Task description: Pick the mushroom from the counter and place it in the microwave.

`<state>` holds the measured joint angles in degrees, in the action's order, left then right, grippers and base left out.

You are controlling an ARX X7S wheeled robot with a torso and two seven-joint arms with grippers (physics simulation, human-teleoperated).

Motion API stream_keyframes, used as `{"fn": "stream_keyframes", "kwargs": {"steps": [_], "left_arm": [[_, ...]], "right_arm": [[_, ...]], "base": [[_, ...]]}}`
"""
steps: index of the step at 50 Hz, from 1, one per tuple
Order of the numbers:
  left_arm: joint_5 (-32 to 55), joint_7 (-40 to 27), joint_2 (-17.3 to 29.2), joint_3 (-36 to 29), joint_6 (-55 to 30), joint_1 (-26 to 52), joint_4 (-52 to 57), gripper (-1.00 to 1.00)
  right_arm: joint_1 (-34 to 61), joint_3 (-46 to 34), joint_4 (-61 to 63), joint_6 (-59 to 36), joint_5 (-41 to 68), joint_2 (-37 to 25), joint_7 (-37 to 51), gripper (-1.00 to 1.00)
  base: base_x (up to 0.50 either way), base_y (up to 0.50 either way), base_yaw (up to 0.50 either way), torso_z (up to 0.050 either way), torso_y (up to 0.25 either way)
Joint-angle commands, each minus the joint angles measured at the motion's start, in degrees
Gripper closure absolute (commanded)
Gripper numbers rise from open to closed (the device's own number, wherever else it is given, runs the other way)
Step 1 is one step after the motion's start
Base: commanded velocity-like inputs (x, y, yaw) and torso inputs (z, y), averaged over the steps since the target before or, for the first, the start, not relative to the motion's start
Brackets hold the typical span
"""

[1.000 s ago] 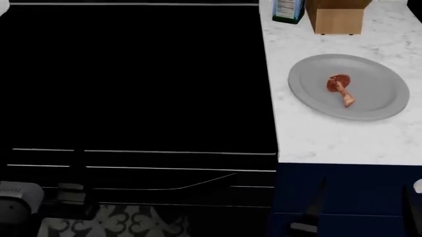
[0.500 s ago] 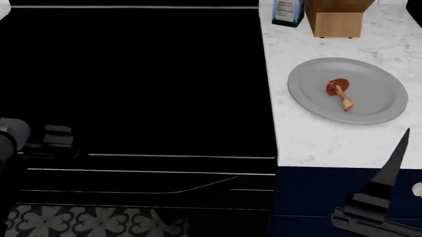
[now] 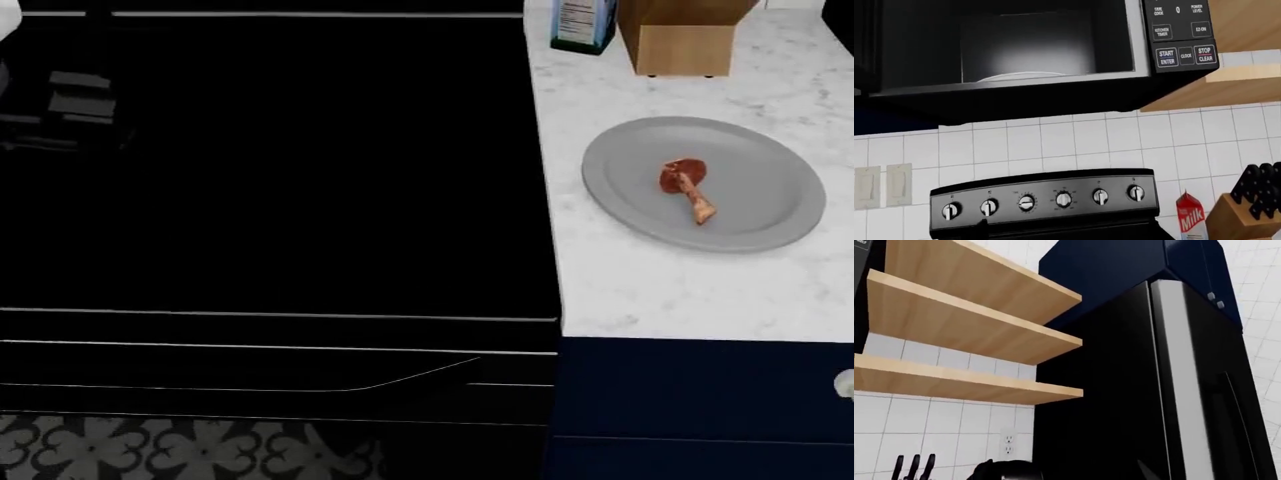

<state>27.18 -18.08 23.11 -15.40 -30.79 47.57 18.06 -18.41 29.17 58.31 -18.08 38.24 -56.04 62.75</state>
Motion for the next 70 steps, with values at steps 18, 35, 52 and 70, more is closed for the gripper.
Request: {"fn": "stream_keyframes", "kwargs": {"steps": [18,35,52,70], "left_arm": [[0.8,1.0,-2.1,1.0,-3.6,8.8,-0.2,-1.0],[1.8,0.9,-2.3,0.9,-4.1,8.3,-0.1,-1.0],[2.3,0.9,-2.6,0.3,-4.4,7.7,-0.6,-1.0],[3.1,0.7,-2.4,0.3,-4.8,7.7,0.1,-1.0]], "right_arm": [[-19.6,21.4,1.3,8.9,4.8,1.6,5.0,-1.0],[-20.4,21.0,0.7,10.3,4.8,0.0,6.2,-1.0],[-20.8,20.5,0.5,10.8,3.8,1.0,5.4,-1.0],[-20.6,20.4,0.9,10.3,4.1,-0.1,6.3,-1.0]], "base": [[0.0,-0.14,0.0,0.0,0.0],[0.0,-0.5,0.0,0.0,0.0],[0.0,-0.5,0.0,0.0,0.0],[0.0,-0.46,0.0,0.0,0.0]]}}
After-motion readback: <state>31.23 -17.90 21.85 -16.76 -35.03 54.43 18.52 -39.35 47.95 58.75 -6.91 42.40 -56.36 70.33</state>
